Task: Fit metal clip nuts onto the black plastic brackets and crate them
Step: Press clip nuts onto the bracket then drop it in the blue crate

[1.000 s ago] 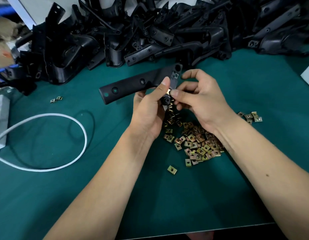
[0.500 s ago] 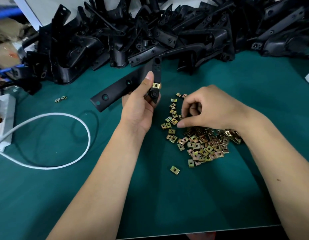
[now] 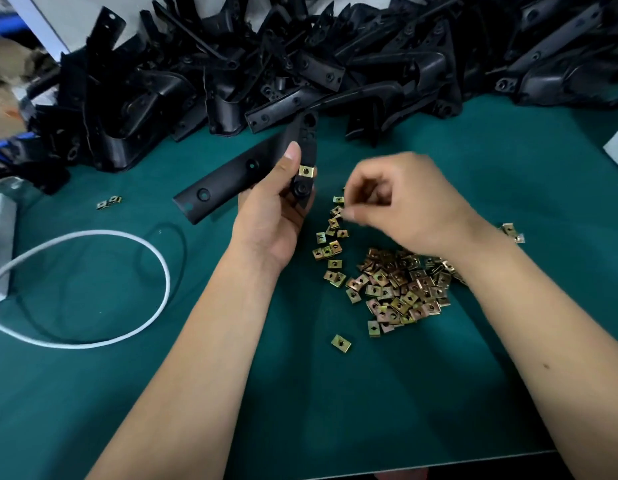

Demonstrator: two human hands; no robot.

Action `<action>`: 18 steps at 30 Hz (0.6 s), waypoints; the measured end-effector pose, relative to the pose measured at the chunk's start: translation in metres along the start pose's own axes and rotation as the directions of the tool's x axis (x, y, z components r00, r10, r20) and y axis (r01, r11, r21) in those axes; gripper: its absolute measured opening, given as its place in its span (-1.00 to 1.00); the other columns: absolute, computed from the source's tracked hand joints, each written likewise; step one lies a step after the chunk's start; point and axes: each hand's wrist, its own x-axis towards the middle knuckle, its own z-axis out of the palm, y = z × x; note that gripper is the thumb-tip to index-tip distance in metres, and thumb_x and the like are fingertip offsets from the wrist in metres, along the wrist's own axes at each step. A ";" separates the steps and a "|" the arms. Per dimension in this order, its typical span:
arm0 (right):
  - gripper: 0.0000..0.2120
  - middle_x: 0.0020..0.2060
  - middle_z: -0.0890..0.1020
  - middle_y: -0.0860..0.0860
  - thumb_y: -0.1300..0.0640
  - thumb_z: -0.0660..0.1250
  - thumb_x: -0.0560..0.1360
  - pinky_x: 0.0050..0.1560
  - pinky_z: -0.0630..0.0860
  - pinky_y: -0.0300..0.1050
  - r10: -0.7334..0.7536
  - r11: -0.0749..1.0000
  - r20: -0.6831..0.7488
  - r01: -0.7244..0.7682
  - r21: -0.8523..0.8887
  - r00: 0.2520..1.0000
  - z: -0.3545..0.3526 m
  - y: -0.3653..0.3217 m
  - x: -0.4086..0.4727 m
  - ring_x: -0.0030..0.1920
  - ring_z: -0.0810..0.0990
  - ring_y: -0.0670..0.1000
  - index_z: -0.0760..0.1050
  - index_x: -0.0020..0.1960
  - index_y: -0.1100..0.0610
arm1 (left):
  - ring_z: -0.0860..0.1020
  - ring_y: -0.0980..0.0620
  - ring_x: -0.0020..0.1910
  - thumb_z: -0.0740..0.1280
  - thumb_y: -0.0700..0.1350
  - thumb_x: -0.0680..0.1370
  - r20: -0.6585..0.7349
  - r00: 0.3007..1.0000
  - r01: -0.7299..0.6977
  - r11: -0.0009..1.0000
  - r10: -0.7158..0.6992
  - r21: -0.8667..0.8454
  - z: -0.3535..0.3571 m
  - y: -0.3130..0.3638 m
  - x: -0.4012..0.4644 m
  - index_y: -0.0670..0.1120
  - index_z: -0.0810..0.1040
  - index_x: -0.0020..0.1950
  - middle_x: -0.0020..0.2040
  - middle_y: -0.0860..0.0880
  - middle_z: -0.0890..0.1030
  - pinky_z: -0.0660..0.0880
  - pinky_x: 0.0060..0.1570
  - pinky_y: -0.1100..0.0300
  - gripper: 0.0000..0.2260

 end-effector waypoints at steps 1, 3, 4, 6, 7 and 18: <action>-0.90 -0.31 0.71 0.03 0.31 0.55 0.46 -0.22 0.58 -0.29 0.028 0.982 -0.087 -0.011 0.188 0.996 0.000 0.000 0.001 -0.30 0.68 -0.05 0.64 -0.11 0.19 | 0.63 0.11 -0.26 0.51 -0.11 0.50 0.008 1.000 0.003 1.000 -0.003 0.018 0.001 0.000 -0.001 -0.11 0.55 0.19 -0.23 0.04 0.66 0.57 -0.26 0.27 -0.69; -0.90 -0.25 0.72 0.13 0.40 0.50 0.48 -0.16 0.65 -0.15 0.128 0.861 -0.192 -0.013 0.509 0.973 0.001 0.000 0.002 -0.25 0.73 0.09 0.63 -0.03 0.30 | 0.64 0.13 -0.25 0.53 -0.09 0.43 0.052 0.999 -0.004 0.997 0.001 0.072 0.002 -0.001 -0.004 -0.11 0.54 0.25 -0.19 0.05 0.68 0.57 -0.25 0.27 -0.58; -0.88 -0.23 0.72 0.15 0.42 0.48 0.48 -0.14 0.65 -0.14 0.184 0.790 -0.207 -0.019 0.613 0.961 0.002 -0.001 0.001 -0.23 0.73 0.11 0.62 0.00 0.31 | 0.65 0.13 -0.24 0.53 -0.08 0.40 0.085 0.996 -0.011 0.995 0.003 0.097 0.003 -0.001 -0.006 -0.11 0.56 0.23 -0.17 0.05 0.69 0.57 -0.25 0.27 -0.56; -0.87 -0.24 0.69 0.13 0.43 0.46 0.50 -0.16 0.62 -0.15 0.267 0.701 -0.210 -0.040 0.712 0.940 0.004 -0.001 0.001 -0.24 0.71 0.07 0.61 -0.01 0.26 | 0.68 0.12 -0.20 0.53 -0.07 0.37 0.139 0.990 -0.017 0.992 0.000 0.125 0.003 -0.002 -0.009 -0.10 0.64 0.12 -0.14 0.04 0.72 0.58 -0.24 0.27 -0.65; -0.87 -0.25 0.67 0.11 0.42 0.44 0.51 -0.18 0.60 -0.16 0.289 0.686 -0.214 -0.046 0.726 0.933 0.005 -0.002 0.002 -0.26 0.68 0.03 0.60 -0.04 0.23 | 0.70 0.11 -0.19 0.53 -0.07 0.37 0.164 0.986 -0.019 0.991 -0.003 0.129 0.003 -0.003 -0.010 -0.09 0.69 0.03 -0.13 0.02 0.73 0.58 -0.25 0.27 -0.74; -0.78 -0.35 0.64 0.02 0.39 0.48 0.48 -0.24 0.58 -0.20 0.412 0.440 -0.218 0.016 0.898 0.885 0.011 -0.007 0.002 -0.33 0.63 -0.02 0.48 -0.07 0.17 | 0.71 0.02 -0.02 0.51 -0.11 0.45 0.279 0.960 -0.056 0.989 0.016 0.139 0.006 -0.012 -0.014 -0.12 0.63 0.19 0.02 -0.06 0.74 0.63 -0.06 0.16 -0.68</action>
